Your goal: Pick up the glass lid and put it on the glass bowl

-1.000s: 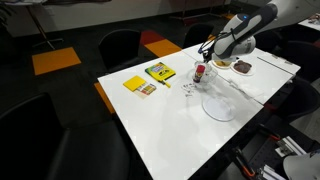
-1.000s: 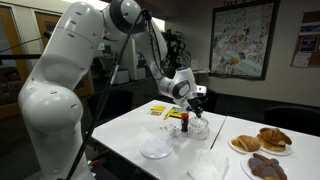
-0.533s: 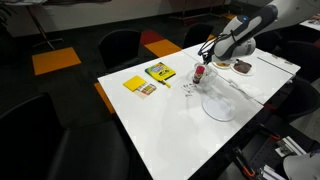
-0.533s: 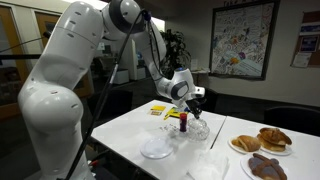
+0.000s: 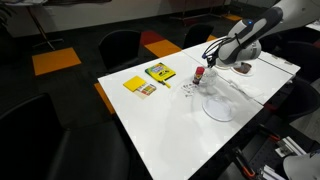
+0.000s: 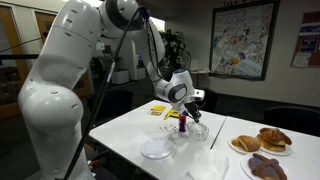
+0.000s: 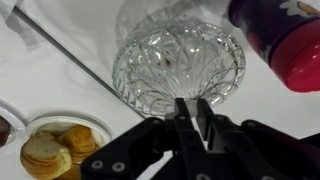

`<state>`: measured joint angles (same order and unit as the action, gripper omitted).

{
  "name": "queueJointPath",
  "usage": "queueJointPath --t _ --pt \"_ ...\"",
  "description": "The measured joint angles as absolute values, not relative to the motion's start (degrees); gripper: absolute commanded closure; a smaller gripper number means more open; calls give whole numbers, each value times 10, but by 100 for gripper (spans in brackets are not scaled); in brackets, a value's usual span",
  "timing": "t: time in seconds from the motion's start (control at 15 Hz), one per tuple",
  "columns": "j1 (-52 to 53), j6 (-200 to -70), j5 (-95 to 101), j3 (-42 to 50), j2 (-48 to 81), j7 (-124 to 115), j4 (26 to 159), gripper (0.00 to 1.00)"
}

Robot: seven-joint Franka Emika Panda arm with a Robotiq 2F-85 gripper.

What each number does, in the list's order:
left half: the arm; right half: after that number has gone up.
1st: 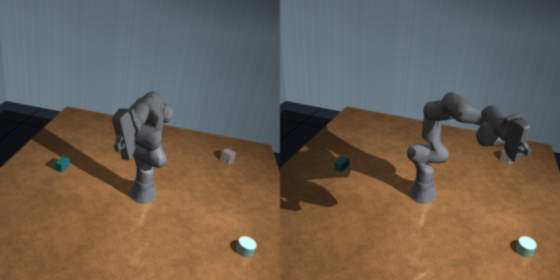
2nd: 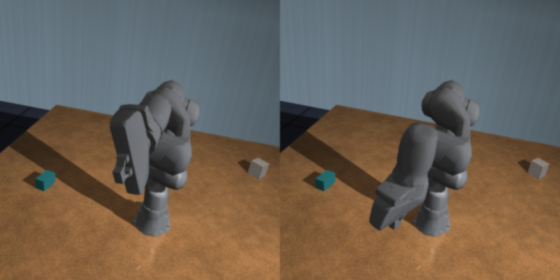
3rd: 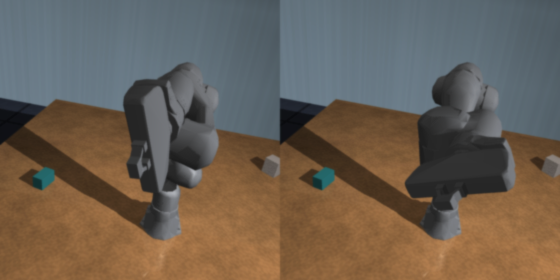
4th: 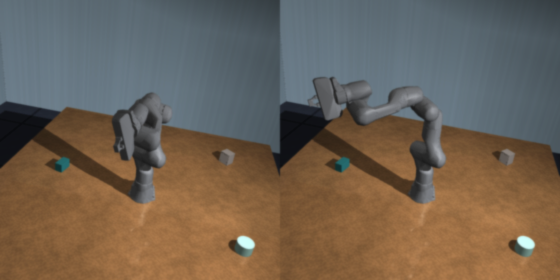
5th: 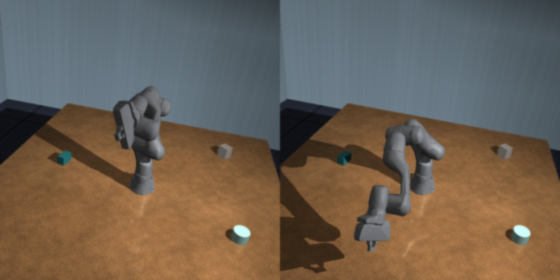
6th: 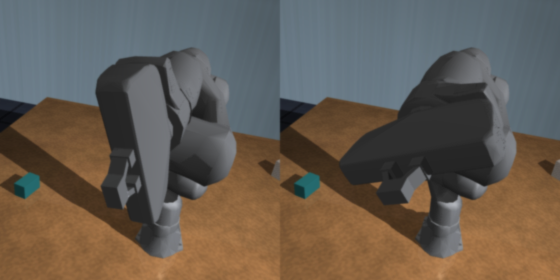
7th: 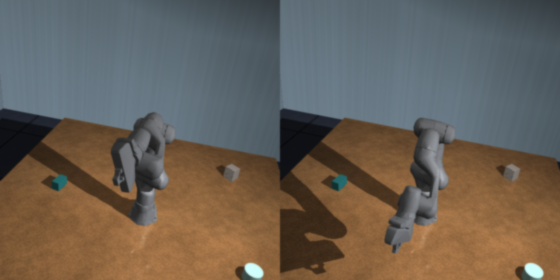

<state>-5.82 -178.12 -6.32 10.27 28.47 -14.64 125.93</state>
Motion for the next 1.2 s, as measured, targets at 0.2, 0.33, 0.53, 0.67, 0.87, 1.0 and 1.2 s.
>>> queueJointPath --t 0.2,0.33,0.53,0.67,0.87,1.0,1.2 --pt "-59 -1783 -67 111 282 -146 1265 96" --pt "-60 -1783 -71 117 282 -147 1265 96" --pt "-63 -1783 -74 122 282 -147 1265 96" --pt "-64 -1783 -75 124 282 -147 1265 96" --pt "-65 -1782 -75 125 282 -147 1265 96" --pt "-65 -1782 -75 124 282 -147 1265 60" --pt "-65 -1780 -75 123 282 -147 1264 44"
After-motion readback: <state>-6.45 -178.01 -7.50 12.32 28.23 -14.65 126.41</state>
